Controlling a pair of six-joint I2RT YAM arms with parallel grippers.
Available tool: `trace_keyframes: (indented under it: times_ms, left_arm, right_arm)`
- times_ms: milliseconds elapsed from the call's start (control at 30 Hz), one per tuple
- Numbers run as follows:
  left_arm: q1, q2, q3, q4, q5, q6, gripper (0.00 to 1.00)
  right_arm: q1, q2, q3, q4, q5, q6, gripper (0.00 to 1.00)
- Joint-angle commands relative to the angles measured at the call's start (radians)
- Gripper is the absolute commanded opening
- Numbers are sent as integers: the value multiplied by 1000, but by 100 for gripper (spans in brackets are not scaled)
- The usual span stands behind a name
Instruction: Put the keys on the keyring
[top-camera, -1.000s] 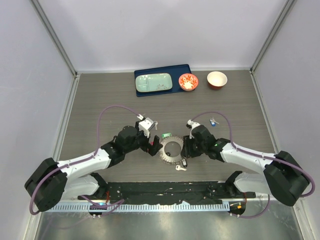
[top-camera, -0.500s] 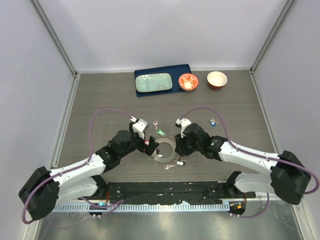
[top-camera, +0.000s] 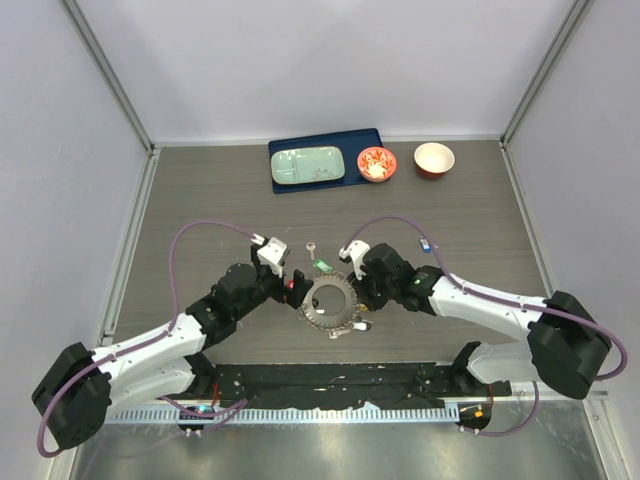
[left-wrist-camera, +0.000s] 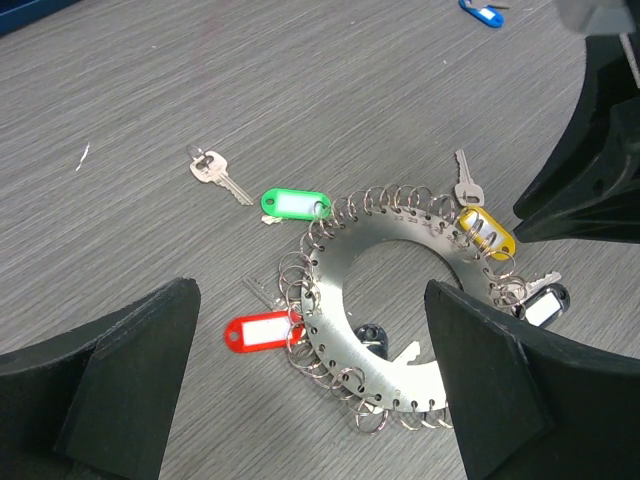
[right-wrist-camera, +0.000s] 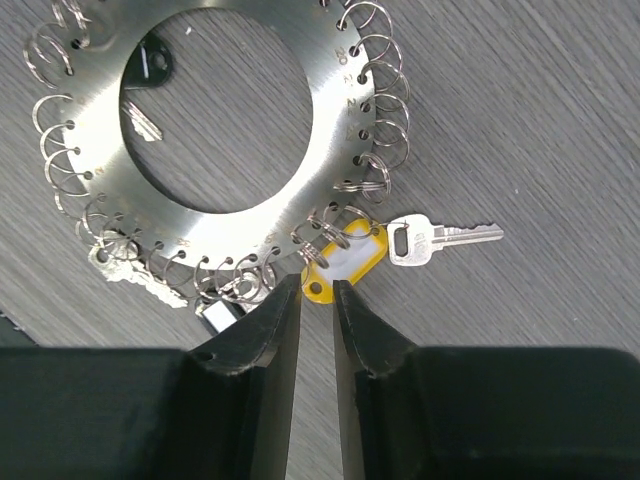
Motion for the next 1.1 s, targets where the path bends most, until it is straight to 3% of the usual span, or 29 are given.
trace_keyframes:
  times_ms: [0,733,867,1000,1067]
  left_arm:
    - [-5,-12,1,54,-19,19,100]
    - [-4,-37,1,36,3,16,100]
    - [-5,-37,2,36,6,15,100]
    - [-5,-34,1,37,6,16,100]
    - [-4,-34,1,39,9,18,100]
  right_arm:
    - [-4,47,63,-10,0,-80,27]
    - [-9,214,146,-50,-49,-177,31]
    - [-9,219,149,-56,-74,-188,24]
    - [-9,203,139,-53,-80,-191,1]
    - [-9,180,129,-47,-86,-194,1]
